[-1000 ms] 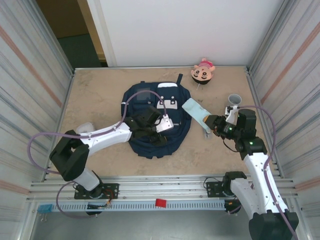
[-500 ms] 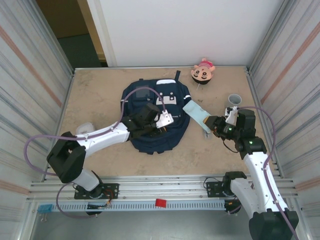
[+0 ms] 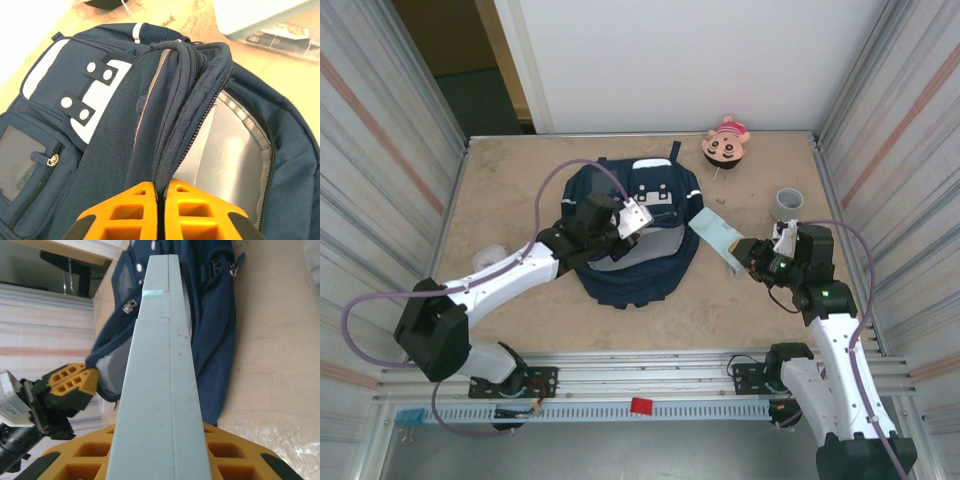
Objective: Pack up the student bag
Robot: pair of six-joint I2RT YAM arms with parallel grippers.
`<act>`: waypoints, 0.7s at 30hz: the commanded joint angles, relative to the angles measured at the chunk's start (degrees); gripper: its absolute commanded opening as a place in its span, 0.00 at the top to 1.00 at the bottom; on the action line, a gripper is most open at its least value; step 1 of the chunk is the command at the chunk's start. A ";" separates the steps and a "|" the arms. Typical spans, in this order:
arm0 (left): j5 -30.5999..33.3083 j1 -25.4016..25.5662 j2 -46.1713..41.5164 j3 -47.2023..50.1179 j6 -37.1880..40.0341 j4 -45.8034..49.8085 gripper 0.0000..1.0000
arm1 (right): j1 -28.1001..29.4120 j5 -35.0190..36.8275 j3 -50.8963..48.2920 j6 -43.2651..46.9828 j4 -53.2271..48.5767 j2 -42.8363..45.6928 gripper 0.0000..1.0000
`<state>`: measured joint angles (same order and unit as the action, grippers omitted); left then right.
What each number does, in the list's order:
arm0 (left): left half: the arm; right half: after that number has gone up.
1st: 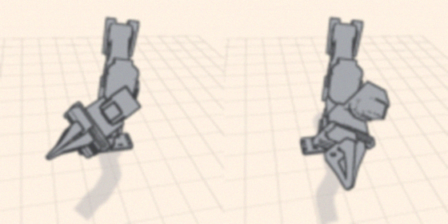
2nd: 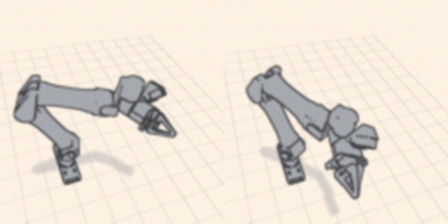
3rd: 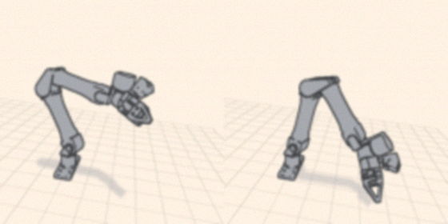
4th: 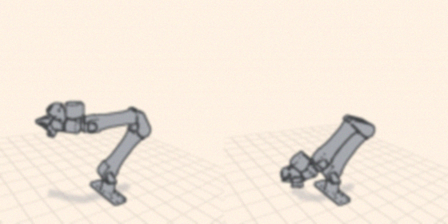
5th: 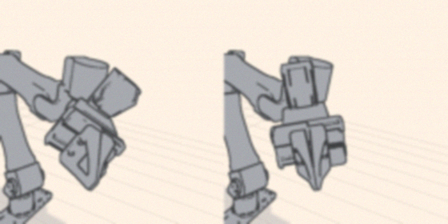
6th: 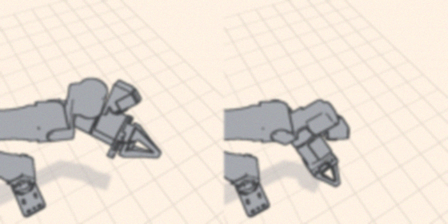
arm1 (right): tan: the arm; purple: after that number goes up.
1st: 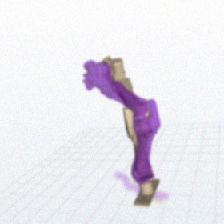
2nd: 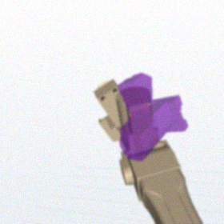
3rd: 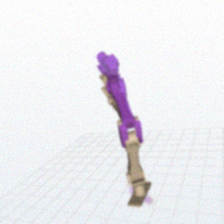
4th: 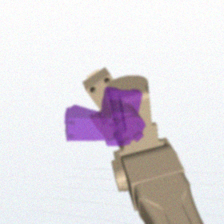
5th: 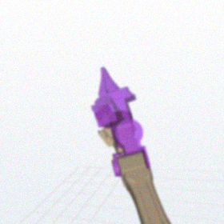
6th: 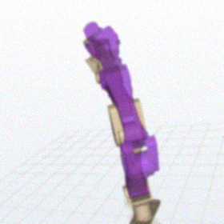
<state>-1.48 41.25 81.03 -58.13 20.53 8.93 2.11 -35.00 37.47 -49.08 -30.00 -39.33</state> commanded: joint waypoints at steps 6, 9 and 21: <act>-1.32 -1.76 -2.38 -9.38 -7.77 0.27 1.00 | 2.09 -8.07 -3.50 -6.17 4.70 2.25 0.77; -2.67 -1.75 -2.77 -10.75 -9.27 0.30 1.00 | 7.98 -7.15 -4.51 -9.42 12.51 0.55 0.77; -5.77 -1.66 -4.40 -13.55 -14.45 0.76 1.00 | 30.30 14.73 -3.15 -24.51 45.13 -21.78 0.79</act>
<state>-5.15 39.48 80.64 -68.29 9.08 13.47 29.17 -28.99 32.75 -67.57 2.81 -56.84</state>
